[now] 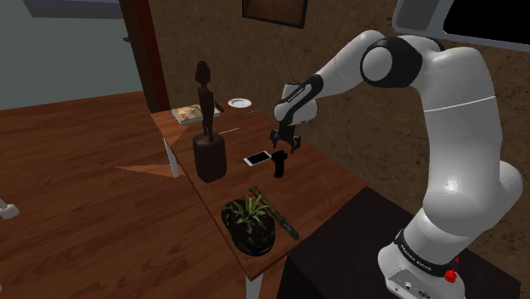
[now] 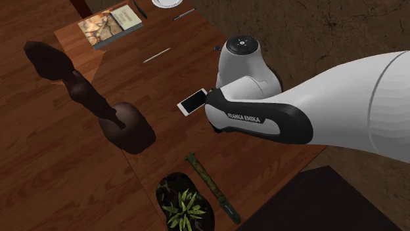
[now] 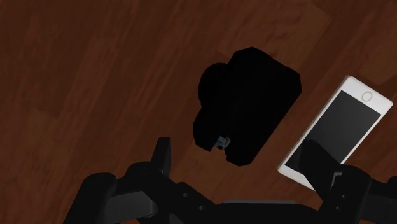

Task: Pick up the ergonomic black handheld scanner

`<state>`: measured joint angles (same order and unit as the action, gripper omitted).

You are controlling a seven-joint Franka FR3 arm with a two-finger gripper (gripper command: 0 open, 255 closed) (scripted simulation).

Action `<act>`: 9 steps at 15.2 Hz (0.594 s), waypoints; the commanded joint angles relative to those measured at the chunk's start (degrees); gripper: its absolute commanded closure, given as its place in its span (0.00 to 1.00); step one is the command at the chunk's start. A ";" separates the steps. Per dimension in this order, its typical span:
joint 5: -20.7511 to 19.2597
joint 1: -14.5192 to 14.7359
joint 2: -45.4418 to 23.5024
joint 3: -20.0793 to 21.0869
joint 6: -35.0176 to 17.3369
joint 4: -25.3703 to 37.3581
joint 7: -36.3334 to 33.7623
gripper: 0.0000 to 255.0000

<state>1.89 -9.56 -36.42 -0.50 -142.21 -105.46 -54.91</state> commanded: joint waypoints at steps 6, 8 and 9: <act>0.14 -0.07 -3.60 0.05 -2.65 0.97 0.00 0.00; 0.13 -0.05 -3.65 0.05 -2.76 0.91 -0.01 1.00; 0.13 -0.05 -3.63 0.05 -2.78 0.87 -0.01 1.00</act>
<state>2.01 -9.63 -39.97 -0.47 -144.96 -104.59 -54.92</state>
